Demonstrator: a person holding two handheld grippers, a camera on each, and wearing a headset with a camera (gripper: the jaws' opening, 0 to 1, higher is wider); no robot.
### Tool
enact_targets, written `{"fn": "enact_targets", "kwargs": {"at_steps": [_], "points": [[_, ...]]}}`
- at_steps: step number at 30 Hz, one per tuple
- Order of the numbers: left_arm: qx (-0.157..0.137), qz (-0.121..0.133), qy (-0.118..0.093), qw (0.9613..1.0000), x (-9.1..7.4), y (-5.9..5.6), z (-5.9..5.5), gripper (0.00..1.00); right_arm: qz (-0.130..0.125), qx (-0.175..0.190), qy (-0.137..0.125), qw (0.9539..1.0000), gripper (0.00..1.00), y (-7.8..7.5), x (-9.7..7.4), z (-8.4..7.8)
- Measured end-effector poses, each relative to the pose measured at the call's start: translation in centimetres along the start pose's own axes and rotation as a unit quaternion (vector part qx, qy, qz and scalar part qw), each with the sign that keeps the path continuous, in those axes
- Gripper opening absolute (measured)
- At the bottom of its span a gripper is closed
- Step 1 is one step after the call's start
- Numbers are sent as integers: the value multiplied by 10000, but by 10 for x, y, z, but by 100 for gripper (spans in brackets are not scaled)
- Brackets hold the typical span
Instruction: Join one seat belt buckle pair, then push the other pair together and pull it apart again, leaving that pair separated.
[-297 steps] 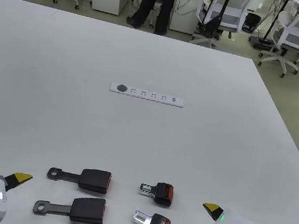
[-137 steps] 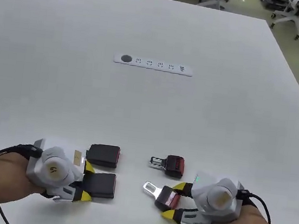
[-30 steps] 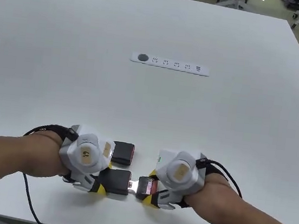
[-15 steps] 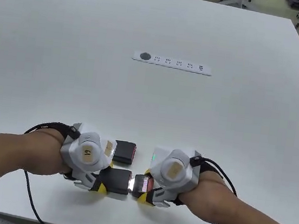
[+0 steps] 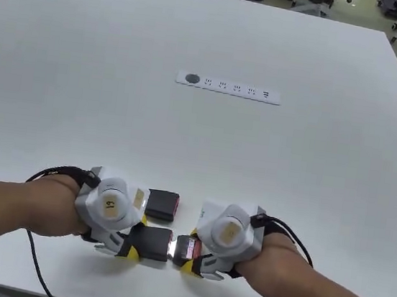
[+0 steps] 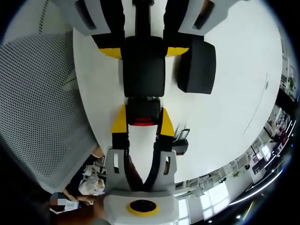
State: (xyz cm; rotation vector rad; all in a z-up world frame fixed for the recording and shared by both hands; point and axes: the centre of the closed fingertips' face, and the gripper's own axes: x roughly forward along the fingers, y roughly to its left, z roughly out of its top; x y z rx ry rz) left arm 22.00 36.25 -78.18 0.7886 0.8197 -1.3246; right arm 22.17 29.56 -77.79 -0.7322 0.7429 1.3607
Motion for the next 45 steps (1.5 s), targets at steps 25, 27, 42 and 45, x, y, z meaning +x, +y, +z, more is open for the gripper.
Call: {"fn": "enact_targets", "kwargs": {"at_steps": [25,27,42,45], "points": [[116,48,143,9998,-2,3,-1,32,-104,248,64,9996,31,1,3,-2],[95,53,143,9998,-2,4,-2,33,-105,226,71,9997,32,1,3,-2],[68,208,121,9997,-20,-4,11,34,-150,345,-310,9988,35,0,-15,12],[0,272,17,9996,-30,2,14,35,-183,311,-391,9986,34,-3,-26,19]]}}
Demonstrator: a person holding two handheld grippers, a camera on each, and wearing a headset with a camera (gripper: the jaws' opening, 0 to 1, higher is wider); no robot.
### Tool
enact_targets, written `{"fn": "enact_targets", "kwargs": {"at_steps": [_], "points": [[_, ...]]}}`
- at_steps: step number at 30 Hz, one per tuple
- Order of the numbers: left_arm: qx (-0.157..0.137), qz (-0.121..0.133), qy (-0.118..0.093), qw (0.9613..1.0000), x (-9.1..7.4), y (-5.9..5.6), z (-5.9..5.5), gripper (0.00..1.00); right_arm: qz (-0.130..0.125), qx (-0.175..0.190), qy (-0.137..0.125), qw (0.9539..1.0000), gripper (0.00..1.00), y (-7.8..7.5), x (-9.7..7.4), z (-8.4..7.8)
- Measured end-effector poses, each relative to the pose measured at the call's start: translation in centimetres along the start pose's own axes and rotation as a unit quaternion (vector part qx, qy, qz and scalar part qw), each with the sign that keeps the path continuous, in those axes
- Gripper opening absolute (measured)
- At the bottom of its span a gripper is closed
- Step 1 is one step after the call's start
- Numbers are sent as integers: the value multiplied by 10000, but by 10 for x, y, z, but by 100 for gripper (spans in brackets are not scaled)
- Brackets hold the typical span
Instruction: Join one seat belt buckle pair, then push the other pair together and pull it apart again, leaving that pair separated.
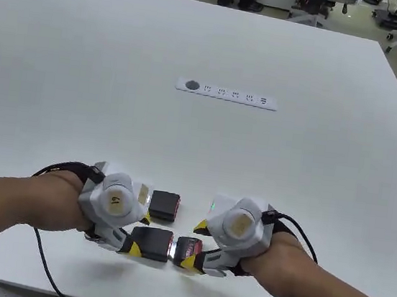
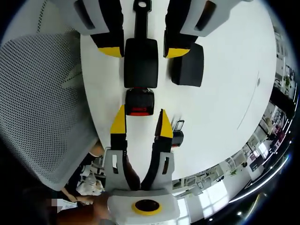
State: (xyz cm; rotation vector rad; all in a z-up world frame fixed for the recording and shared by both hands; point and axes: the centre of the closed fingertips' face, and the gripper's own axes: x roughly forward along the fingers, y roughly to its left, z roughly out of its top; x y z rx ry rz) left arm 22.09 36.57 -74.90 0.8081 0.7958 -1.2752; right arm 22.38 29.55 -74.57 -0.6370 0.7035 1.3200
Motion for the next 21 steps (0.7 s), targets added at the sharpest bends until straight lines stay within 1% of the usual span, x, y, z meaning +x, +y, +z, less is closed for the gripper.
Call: {"fn": "enact_targets", "kwargs": {"at_steps": [1,3,4,5,6,7,8,9,11,13,14,17,18,19,21], "points": [[-4,46,-24,10000,-2,4,-1,34,-22,-19,-23,10000,34,-2,-3,2],[-158,165,-98,9997,-8,14,2,34,-75,-5,-63,10000,34,-8,-7,3],[-247,229,-97,9994,-10,18,2,35,-129,-35,-57,9999,35,-10,-12,6],[-261,271,-56,9993,-10,26,-1,36,-230,-112,-54,9997,36,-17,-13,4],[-222,280,-53,9993,-11,28,-2,37,-222,-103,-48,9997,36,-20,-14,1],[-200,380,-50,9991,-13,36,-2,38,-231,-80,-42,9997,35,-25,-17,0],[-254,478,-69,9985,-14,41,-2,38,-255,-80,-33,9996,34,-28,-19,-2],[-326,543,-103,9979,-15,47,-1,38,-318,-78,-6,9995,35,-35,-21,-6],[-279,618,-160,9976,-15,57,1,39,-350,-32,12,9994,34,-44,-25,-12],[-267,627,-184,9975,-13,63,3,39,-407,-29,41,9992,34,-53,-28,-18],[-191,608,-186,9978,-11,65,4,40,-430,-43,89,9990,34,-58,-29,-24],[18,552,-18,9985,-4,69,3,46,-485,-94,222,9985,34,-69,-34,-36],[136,528,11,9985,-2,70,5,46,-487,-78,255,9985,34,-73,-35,-40],[197,519,-13,9985,-1,71,6,45,-483,-64,263,9985,35,-75,-36,-42],[216,486,-42,9986,5,74,6,44,-486,-91,270,9984,37,-80,-37,-49]]}}
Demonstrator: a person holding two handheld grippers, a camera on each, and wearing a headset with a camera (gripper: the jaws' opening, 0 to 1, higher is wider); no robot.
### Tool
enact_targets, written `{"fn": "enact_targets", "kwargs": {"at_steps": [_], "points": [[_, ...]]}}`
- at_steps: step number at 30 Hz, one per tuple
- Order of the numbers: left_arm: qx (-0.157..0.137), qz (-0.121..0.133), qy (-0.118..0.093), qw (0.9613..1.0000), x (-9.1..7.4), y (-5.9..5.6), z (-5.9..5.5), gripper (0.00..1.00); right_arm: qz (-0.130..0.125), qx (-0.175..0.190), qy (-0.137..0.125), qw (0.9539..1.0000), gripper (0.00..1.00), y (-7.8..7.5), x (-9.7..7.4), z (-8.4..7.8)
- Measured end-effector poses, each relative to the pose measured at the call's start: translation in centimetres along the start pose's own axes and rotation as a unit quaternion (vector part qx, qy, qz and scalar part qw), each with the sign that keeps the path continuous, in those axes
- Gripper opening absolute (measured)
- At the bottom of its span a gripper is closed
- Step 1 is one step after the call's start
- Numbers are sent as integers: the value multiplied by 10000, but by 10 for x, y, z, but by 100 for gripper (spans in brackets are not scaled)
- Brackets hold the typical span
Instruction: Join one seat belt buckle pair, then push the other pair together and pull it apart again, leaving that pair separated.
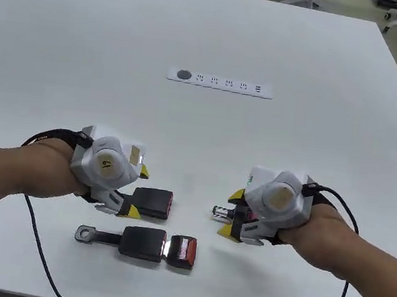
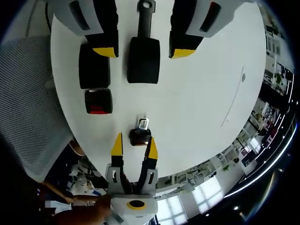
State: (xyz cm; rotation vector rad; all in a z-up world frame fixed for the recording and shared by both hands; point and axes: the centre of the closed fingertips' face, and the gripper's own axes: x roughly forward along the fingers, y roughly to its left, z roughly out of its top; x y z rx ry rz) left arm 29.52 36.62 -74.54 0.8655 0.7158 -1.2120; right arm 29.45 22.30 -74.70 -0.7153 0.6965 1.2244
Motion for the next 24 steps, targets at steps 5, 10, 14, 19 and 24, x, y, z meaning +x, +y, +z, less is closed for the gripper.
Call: {"fn": "enact_targets", "kwargs": {"at_steps": [5,10,14,19,24], "points": [[-37,-162,40,9999,9,0,-2,43,102,31,118,9999,37,-7,4,-16],[-139,-297,117,9994,17,-1,-10,41,226,19,217,9995,37,-10,3,-30],[-53,-304,111,9995,26,1,-16,39,261,67,284,9992,35,-14,7,-40],[81,-339,71,9994,28,0,-14,35,363,88,266,9989,32,-15,12,-40],[167,-493,83,9986,30,-1,-15,34,452,-32,271,9986,33,-12,13,-39]]}}
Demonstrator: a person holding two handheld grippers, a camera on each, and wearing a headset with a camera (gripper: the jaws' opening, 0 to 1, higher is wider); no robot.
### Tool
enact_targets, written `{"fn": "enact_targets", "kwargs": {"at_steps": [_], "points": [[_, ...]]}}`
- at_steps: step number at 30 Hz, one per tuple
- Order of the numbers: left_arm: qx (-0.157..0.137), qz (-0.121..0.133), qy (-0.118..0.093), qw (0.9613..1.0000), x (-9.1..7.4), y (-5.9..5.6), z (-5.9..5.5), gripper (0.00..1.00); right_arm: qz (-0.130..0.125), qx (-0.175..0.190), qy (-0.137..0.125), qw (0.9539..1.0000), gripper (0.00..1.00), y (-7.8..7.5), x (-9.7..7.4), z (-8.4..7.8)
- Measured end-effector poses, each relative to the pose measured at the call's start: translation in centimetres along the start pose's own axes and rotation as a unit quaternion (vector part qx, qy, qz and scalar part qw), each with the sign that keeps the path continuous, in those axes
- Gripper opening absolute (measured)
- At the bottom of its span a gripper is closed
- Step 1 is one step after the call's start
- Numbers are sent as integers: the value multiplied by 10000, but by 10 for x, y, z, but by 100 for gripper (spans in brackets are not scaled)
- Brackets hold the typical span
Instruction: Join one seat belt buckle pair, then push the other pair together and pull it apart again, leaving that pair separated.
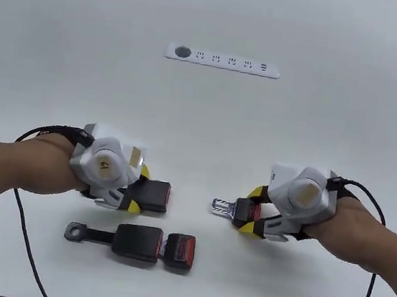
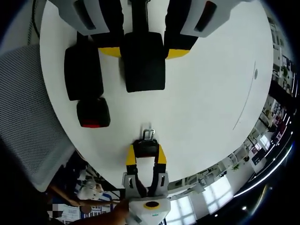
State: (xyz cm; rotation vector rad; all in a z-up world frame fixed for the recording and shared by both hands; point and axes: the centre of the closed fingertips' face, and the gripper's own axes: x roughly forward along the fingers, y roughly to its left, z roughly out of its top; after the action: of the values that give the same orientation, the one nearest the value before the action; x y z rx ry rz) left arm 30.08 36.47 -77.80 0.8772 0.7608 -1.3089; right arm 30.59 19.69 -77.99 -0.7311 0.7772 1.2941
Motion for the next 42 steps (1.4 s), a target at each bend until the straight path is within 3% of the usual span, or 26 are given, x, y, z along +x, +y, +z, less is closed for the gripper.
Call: {"fn": "enact_targets", "kwargs": {"at_steps": [13,32,42], "points": [[-140,-181,18,9997,2,0,0,33,37,72,-3,10000,32,0,3,4],[-233,-164,-43,9996,2,2,0,33,88,-215,-92,9997,32,15,38,57],[-216,-157,-28,9996,1,1,0,33,65,-383,31,9992,32,17,44,68]]}}
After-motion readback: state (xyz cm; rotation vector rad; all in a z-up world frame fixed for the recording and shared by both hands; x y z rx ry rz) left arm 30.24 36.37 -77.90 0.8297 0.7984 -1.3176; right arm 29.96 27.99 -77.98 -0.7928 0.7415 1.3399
